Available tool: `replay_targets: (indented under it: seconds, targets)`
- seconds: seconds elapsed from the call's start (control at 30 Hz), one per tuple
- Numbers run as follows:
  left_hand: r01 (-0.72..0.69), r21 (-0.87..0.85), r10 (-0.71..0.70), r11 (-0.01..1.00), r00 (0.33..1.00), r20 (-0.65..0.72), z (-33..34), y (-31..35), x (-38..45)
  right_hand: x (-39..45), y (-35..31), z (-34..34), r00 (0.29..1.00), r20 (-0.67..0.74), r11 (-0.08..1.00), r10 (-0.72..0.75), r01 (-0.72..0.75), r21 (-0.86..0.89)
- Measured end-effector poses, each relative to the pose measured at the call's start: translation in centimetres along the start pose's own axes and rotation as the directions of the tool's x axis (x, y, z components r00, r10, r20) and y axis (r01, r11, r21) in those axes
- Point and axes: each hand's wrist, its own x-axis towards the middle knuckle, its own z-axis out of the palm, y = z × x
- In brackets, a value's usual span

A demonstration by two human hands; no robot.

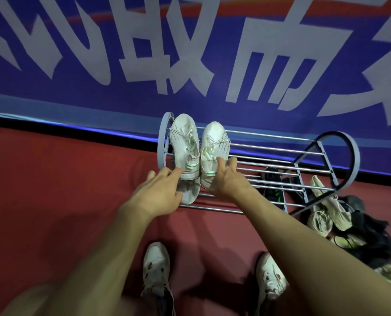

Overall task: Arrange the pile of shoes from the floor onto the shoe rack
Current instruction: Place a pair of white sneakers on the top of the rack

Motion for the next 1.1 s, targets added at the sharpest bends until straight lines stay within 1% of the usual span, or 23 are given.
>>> replay_targets:
  seconds: [0.07,0.13,0.17,0.27,0.33,0.4,0.47,0.63,0.83,0.97,1.1]
  targets:
    - [-0.002,-0.002,0.002,1.000,1.000,0.015,0.5,0.5,0.2,0.0,0.2,0.2,0.999,-0.049,0.999,-0.006,0.008,0.044]
    - [0.008,-0.010,-0.007,1.000,0.999,0.033,0.9,0.9,0.5,-0.3,0.2,0.2,0.999,-0.044,0.998,-0.004,0.007,0.064]
    - [0.015,-0.014,-0.014,1.000,0.999,0.047,1.2,1.2,0.7,-0.5,0.2,0.4,0.998,-0.053,0.999,-0.028,0.031,0.043]
    - [0.034,-0.025,-0.032,0.999,0.996,0.080,1.7,1.7,1.0,-0.6,0.4,0.5,0.977,-0.133,0.984,-0.169,0.160,-0.076]
    - [0.031,-0.028,-0.028,0.999,0.997,0.076,1.9,1.8,1.2,-0.1,0.7,0.2,0.961,-0.156,0.973,-0.229,0.222,-0.066]
    - [0.024,-0.030,-0.022,0.999,0.998,0.060,1.9,1.9,1.3,0.3,1.0,-0.1,0.965,-0.142,0.972,-0.219,0.228,0.051]
    - [0.031,-0.022,-0.029,0.999,0.998,0.057,1.8,1.9,1.6,0.5,0.9,0.1,0.970,-0.133,0.967,-0.206,0.222,0.122]
    - [0.070,0.012,-0.071,0.997,0.993,0.096,1.9,2.1,2.3,0.7,0.0,0.4,0.952,-0.189,0.944,-0.240,0.274,0.183]
    - [0.075,0.020,-0.077,0.997,0.993,0.093,1.6,2.1,2.0,1.2,-1.0,0.0,0.954,-0.220,0.920,-0.202,0.262,0.293]
    - [0.079,0.013,-0.080,0.997,0.993,0.085,1.5,1.8,1.9,1.5,-1.6,0.3,0.963,-0.212,0.937,-0.164,0.220,0.273]
    - [0.075,0.022,-0.076,0.997,0.993,0.085,1.5,1.7,1.8,1.5,-1.0,0.6,0.968,-0.208,0.968,-0.144,0.181,0.173]
